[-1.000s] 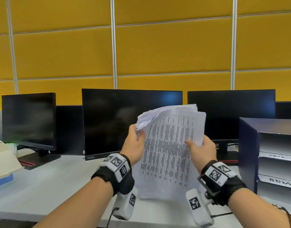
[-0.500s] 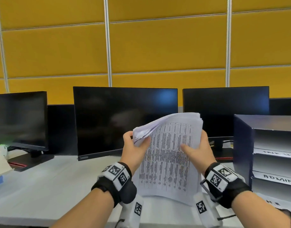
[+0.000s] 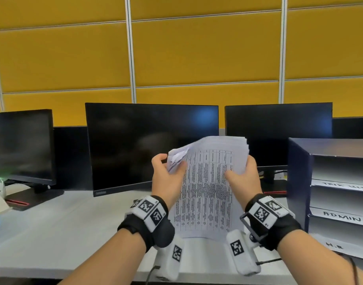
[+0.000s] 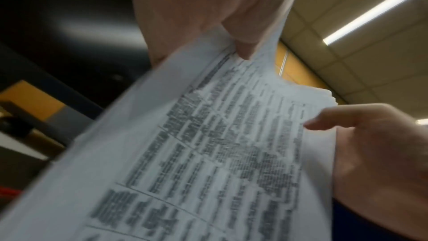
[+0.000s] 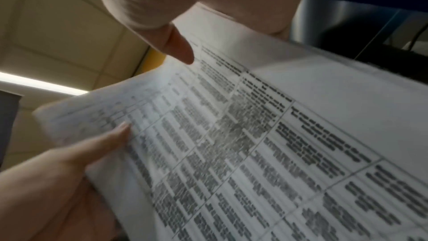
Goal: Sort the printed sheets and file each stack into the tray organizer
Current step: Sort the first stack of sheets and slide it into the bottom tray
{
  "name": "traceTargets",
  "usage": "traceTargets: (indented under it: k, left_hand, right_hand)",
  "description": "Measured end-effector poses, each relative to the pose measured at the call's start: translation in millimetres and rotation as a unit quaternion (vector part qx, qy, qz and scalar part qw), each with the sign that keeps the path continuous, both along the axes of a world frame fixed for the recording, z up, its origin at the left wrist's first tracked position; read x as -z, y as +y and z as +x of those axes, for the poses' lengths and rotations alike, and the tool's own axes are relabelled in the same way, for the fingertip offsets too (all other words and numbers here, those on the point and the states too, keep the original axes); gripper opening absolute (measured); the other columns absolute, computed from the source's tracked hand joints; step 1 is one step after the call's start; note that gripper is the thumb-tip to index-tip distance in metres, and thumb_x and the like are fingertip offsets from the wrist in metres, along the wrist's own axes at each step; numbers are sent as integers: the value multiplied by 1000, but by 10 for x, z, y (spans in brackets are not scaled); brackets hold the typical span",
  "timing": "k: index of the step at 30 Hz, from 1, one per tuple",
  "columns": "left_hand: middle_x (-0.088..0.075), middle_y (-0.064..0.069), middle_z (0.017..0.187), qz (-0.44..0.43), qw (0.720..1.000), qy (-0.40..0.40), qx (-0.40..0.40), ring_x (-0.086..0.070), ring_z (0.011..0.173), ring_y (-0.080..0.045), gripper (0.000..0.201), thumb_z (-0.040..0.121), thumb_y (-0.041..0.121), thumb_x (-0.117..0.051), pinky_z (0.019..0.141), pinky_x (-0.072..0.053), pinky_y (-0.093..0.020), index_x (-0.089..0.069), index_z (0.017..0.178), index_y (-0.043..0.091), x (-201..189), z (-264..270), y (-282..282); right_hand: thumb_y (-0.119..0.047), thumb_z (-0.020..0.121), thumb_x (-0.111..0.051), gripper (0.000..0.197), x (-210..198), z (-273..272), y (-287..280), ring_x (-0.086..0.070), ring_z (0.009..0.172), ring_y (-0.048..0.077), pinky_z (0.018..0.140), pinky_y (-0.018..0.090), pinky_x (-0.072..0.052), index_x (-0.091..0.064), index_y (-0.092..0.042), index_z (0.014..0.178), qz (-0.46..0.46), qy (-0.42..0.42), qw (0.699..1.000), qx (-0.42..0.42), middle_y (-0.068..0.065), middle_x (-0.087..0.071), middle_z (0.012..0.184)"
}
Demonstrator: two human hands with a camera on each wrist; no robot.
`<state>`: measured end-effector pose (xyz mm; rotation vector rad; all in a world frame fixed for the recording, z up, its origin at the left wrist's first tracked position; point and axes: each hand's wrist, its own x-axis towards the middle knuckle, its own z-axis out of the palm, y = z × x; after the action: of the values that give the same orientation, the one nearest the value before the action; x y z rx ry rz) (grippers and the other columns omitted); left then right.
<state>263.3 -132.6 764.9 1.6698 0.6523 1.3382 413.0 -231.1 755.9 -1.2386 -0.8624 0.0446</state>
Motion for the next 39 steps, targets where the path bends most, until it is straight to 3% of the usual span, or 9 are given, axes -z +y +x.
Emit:
traceTargets:
  k: [5, 10, 16, 20, 25, 31, 33, 35, 39]
  left_hand:
    - [-61, 1, 107, -2, 999, 31, 15, -66, 95, -21, 45, 84, 38, -70, 85, -56, -48, -41, 116, 24, 6, -86, 24]
    - [-61, 0, 107, -41, 999, 24, 24, -65, 97, -22, 50, 81, 39, -73, 87, -56, -45, -42, 116, 21, 31, -101, 62]
    - [-69, -4, 110, -75, 997, -1, 29, -70, 95, -23, 85, 51, 75, -76, 80, -58, -47, -55, 115, 23, 87, -87, 226]
    - [-65, -4, 105, -93, 995, -34, 23, -65, 96, -22, 36, 89, 49, -59, 86, -55, -45, -53, 109, 20, 25, -70, 119]
    - [-61, -9, 110, -116, 993, -10, 34, -65, 97, -23, 47, 88, 52, -58, 86, -55, -45, -42, 115, 16, 83, -69, 148]
    - [-53, 11, 112, 103, 992, -62, -48, -61, 98, -10, 47, 85, 28, -72, 84, -54, -33, -38, 116, 35, -98, -189, 130]
    - [-52, 19, 107, 151, 984, -51, -77, -57, 93, 0, 32, 86, 28, -70, 80, -50, -23, -48, 108, 34, -181, -239, 101]
    - [-56, 17, 100, 181, 977, -39, -104, -57, 90, 0, 13, 87, 28, -69, 80, -50, -25, -57, 93, 31, -245, -274, 88]
    - [-56, 15, 89, 220, 959, -22, -175, -53, 85, 0, 10, 86, 21, -69, 84, -48, -25, -65, 77, 20, -251, -331, 148]
  right_hand:
    - [7, 82, -58, 53, -22, 45, -63, -60, 93, 9, 64, 18, -48, -41, -18, 125, -48, -28, 997, -50, -2, -59, 104]
    - [2, 82, -62, 51, 63, 67, -16, -61, 99, 15, 73, 26, -51, -44, -18, 125, -41, -1, 999, -34, 1, -61, 109]
    - [3, 85, -60, 36, 69, 64, -2, -61, 96, 15, 73, 25, -50, -52, -15, 115, -51, -7, 998, -21, -2, -63, 102]
    - [2, 89, -55, 32, 56, -15, 15, -58, 85, 2, 69, 19, -48, -52, -21, 110, -42, -32, 998, -24, -11, -60, 95]
    - [2, 86, -58, 37, 142, 8, 68, -59, 97, 14, 84, 33, -50, -52, -17, 117, -65, -25, 998, -11, -4, -61, 104]
    - [7, 84, -58, 39, 95, 44, 50, -59, 94, 16, 84, 33, -49, -54, -15, 116, -60, -14, 998, 12, 0, -62, 104]
    - [7, 83, -58, 41, 68, 45, 44, -59, 96, 16, 82, 30, -47, -53, -13, 119, -65, -17, 998, 7, 0, -61, 105]
    - [7, 82, -59, 43, 52, 68, 40, -59, 99, 18, 81, 31, -48, -51, -13, 119, -76, -20, 997, 4, 2, -61, 108]
    - [5, 85, -59, 46, 56, 109, 14, -56, 101, 18, 65, 21, -45, -45, -15, 123, -90, -22, 995, -19, 2, -57, 113]
